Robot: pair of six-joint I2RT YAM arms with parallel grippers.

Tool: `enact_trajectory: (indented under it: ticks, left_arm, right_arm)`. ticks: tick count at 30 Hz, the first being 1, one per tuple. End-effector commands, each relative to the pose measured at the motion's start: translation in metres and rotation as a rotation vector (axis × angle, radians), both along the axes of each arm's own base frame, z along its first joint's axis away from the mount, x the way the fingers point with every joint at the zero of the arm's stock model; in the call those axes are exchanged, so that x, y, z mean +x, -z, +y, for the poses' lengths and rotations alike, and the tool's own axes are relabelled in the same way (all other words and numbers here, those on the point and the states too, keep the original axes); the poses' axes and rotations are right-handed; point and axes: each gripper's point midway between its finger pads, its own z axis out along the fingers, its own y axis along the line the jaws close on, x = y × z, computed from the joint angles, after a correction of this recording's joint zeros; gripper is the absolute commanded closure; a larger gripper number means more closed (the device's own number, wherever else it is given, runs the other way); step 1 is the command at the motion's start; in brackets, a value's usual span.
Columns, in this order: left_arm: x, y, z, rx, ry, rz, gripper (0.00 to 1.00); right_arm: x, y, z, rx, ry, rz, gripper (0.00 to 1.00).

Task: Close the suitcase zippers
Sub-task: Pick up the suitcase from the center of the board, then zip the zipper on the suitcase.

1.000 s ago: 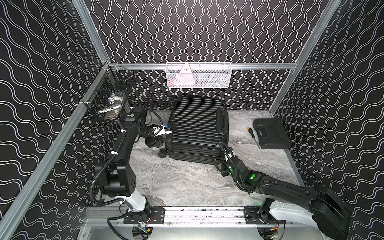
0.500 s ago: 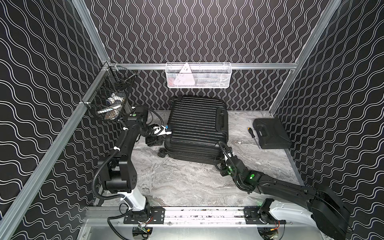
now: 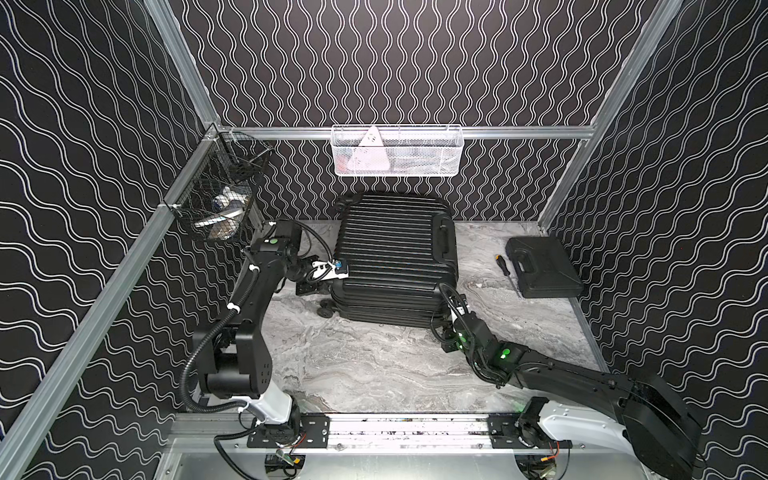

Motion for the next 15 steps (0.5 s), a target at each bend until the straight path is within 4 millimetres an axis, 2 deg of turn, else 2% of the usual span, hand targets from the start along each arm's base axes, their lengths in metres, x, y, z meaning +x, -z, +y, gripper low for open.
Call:
enact_trajectory:
  ticks: [1,3,6,8,12,15]
  left_arm:
    - [-0.025,0.006,-0.001,-0.004,-0.107,0.116,0.72]
    - [-0.036,0.007,0.000,0.014,-0.161,0.152,0.74]
    - [-0.055,0.008,-0.009,0.029,-0.216,0.189,0.73]
    - [-0.061,0.008,-0.010,0.025,-0.274,0.182,0.73]
    - [-0.057,0.008,-0.003,0.026,-0.399,0.146,0.79]
    - [-0.042,0.002,-0.001,0.017,-0.480,0.094,0.83]
  right_arm:
    - [-0.007,0.005,0.001,0.007,-0.021,0.031,1.00]
    - [-0.007,0.003,0.000,0.008,-0.012,0.028,1.00]
    - [-0.007,0.002,-0.002,0.009,-0.006,0.025,1.00]
    - [-0.008,0.002,-0.002,0.008,-0.006,0.027,1.00]
    - [-0.011,0.001,-0.003,0.006,-0.016,0.040,1.00]
    - [-0.015,-0.001,-0.001,0.013,-0.040,0.050,1.00]
